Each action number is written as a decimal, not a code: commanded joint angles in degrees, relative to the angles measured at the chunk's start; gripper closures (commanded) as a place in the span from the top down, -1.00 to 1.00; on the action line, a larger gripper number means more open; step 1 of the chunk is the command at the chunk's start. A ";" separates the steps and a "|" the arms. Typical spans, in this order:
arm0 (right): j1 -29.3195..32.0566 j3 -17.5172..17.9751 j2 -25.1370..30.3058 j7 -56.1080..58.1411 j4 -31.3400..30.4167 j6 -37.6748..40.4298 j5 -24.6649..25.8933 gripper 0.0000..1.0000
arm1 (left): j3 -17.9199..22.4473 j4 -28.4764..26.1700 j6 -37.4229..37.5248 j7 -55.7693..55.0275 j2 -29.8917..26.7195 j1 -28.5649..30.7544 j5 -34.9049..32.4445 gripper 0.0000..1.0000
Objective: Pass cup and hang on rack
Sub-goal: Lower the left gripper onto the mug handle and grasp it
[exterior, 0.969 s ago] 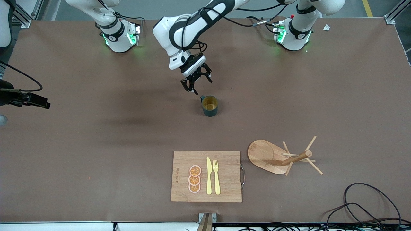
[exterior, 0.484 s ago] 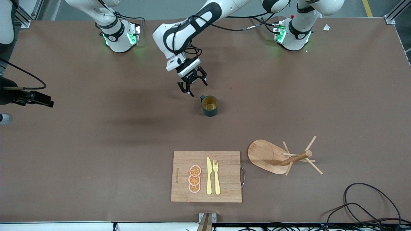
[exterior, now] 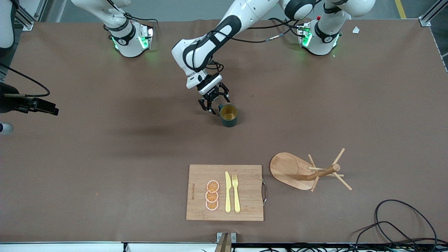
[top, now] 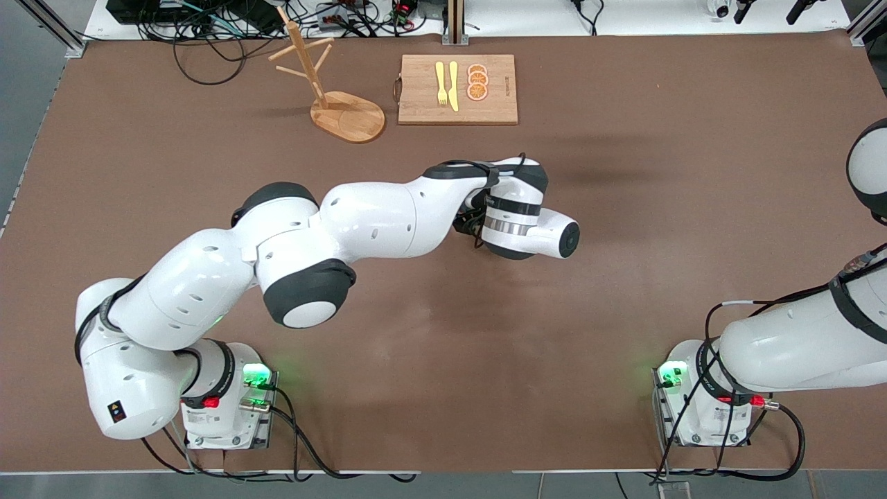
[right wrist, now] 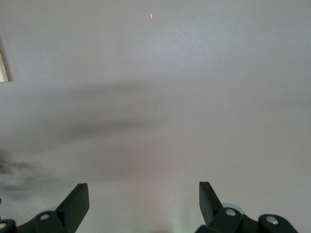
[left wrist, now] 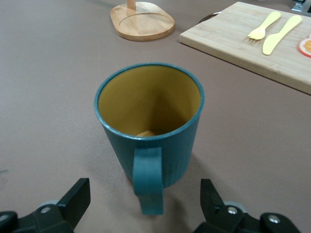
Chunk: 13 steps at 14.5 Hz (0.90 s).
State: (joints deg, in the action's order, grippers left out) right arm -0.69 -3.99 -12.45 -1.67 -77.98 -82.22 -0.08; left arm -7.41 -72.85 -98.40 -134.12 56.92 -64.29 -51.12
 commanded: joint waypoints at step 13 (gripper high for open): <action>0.96 -0.14 13.24 -0.17 -10.88 -1.36 -1.07 1.00 | 0.73 1.40 -0.83 -0.79 2.14 -0.66 -2.49 -0.70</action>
State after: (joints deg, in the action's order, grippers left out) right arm -0.49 -4.45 -1.56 -1.67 -86.31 -82.65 -0.44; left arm -7.15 -72.42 -99.14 -135.19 58.45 -64.42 -52.49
